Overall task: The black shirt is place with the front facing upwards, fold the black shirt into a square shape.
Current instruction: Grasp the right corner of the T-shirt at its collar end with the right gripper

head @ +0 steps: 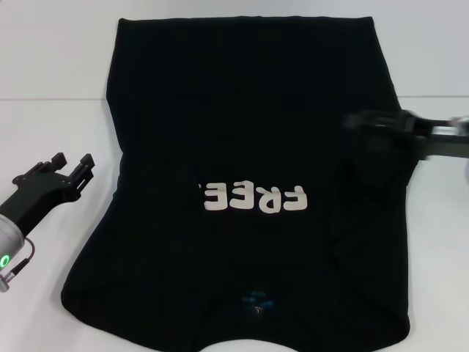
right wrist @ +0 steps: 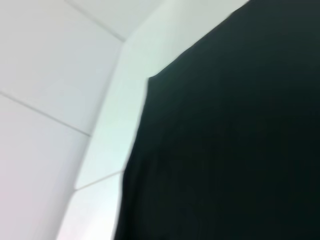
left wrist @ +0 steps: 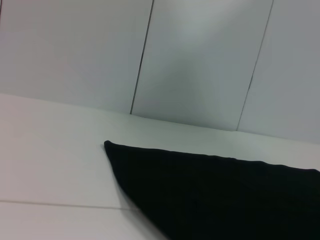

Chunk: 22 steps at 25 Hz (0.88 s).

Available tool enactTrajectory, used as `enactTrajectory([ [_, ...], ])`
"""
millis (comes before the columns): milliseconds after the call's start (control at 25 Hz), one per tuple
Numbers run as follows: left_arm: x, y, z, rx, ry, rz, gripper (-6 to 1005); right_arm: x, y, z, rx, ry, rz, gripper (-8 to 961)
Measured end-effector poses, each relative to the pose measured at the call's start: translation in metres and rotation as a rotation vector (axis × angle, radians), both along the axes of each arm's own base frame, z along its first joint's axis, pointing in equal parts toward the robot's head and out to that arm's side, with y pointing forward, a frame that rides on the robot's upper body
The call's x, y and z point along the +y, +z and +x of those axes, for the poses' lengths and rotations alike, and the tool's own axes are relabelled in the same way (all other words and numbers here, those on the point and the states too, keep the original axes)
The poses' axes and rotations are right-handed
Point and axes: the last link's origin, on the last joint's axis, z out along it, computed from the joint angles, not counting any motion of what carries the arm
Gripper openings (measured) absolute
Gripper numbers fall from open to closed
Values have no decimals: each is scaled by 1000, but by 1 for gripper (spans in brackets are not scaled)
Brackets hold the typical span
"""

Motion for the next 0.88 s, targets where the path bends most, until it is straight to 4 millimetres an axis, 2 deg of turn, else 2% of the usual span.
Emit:
enactTrajectory([
  [80, 0, 0, 0, 0, 0, 0, 539, -5, 12, 13, -17, -42, -18, 825],
  [200, 0, 0, 0, 0, 0, 0, 539, -16, 17, 32, -82, -85, -67, 819],
  [400, 0, 0, 0, -1, 2, -1, 539, -23, 7, 39, -179, -79, -134, 809],
  [600, 0, 0, 0, -2, 2, -1, 539, -21, -2, 37, -282, -49, -152, 798],
  [800, 0, -1, 0, -3, 3, -2, 539, -18, -6, 33, -324, -31, -144, 590],
  [880, 0, -1, 0, -3, 3, -2, 539, -16, -8, 30, -336, -20, -142, 565],
])
